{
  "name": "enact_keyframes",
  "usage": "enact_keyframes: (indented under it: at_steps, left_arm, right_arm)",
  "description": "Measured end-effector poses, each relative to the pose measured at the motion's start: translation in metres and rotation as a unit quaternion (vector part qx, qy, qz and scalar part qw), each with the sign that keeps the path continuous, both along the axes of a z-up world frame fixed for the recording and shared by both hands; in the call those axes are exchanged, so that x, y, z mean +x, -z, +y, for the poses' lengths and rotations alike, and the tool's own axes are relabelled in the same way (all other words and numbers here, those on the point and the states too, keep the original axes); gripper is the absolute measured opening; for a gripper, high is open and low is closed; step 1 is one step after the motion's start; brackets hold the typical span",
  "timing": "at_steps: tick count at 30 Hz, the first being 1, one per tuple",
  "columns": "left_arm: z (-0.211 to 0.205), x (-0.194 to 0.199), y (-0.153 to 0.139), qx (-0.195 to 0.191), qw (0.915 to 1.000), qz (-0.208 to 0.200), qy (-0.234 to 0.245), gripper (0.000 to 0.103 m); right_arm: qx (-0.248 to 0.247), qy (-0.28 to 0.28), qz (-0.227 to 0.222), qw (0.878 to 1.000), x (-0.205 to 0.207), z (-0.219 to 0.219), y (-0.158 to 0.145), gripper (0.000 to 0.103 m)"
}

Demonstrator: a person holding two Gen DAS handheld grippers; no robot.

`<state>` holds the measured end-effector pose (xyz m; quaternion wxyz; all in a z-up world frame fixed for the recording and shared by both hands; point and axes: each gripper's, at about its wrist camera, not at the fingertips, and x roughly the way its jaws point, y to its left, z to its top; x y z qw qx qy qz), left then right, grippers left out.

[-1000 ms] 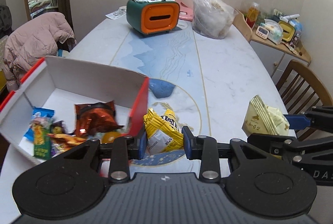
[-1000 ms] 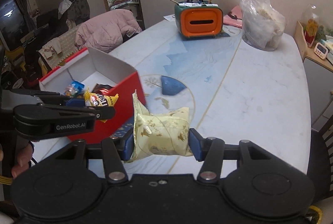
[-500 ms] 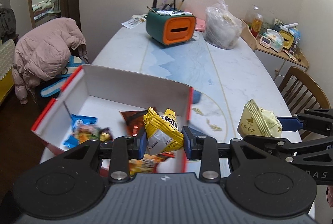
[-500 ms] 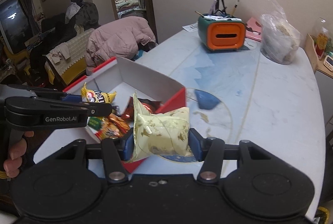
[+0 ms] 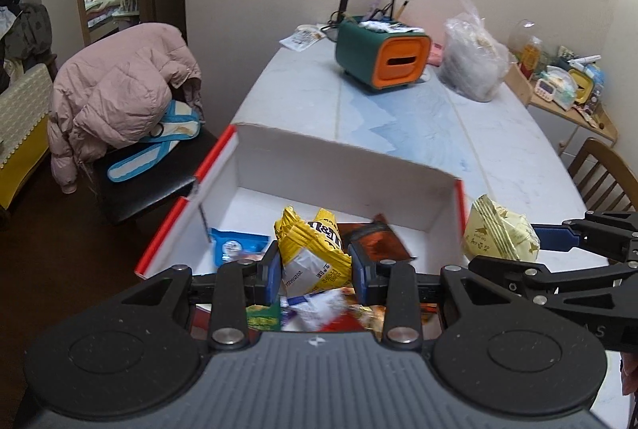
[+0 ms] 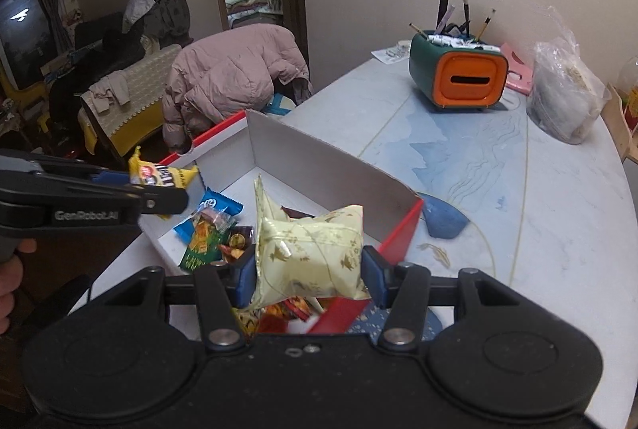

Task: Organize snacks
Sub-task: 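Carry the yellow packet and cream pouch over into the white box with both tools, then lower both snacks into the box and open both tools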

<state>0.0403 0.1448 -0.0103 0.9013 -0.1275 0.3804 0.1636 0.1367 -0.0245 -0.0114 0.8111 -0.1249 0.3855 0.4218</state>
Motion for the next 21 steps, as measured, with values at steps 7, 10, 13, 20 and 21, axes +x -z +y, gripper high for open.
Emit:
enact_keyframes:
  at_steps: [7,10,13,20,21]
  left_arm:
    - [0.038,0.009,0.018,-0.002,0.9998,0.020,-0.008,0.034]
    - [0.050,0.017,0.027,-0.005,0.9996,0.028,-0.006,0.034]
    - [0.058,0.026,0.036,-0.005,0.9993,0.038,-0.001,0.034]
    - [0.059,0.042,0.057,-0.004,0.9982,0.054,0.028,0.034]
    - [0.058,0.043,0.061,-0.005,0.9980,0.055,0.031,0.034]
  right_arm:
    - [-0.020,0.022,0.025,0.999,0.014,0.031,0.027,0.052]
    - [-0.034,0.030,0.031,0.999,0.018,0.042,0.038,0.052]
    - [-0.045,0.034,0.038,0.998,0.022,0.052,0.048,0.052]
    - [-0.068,0.024,0.034,0.997,0.023,0.073,0.061,0.053]
    - [-0.070,0.023,0.034,0.997,0.022,0.075,0.063,0.053]
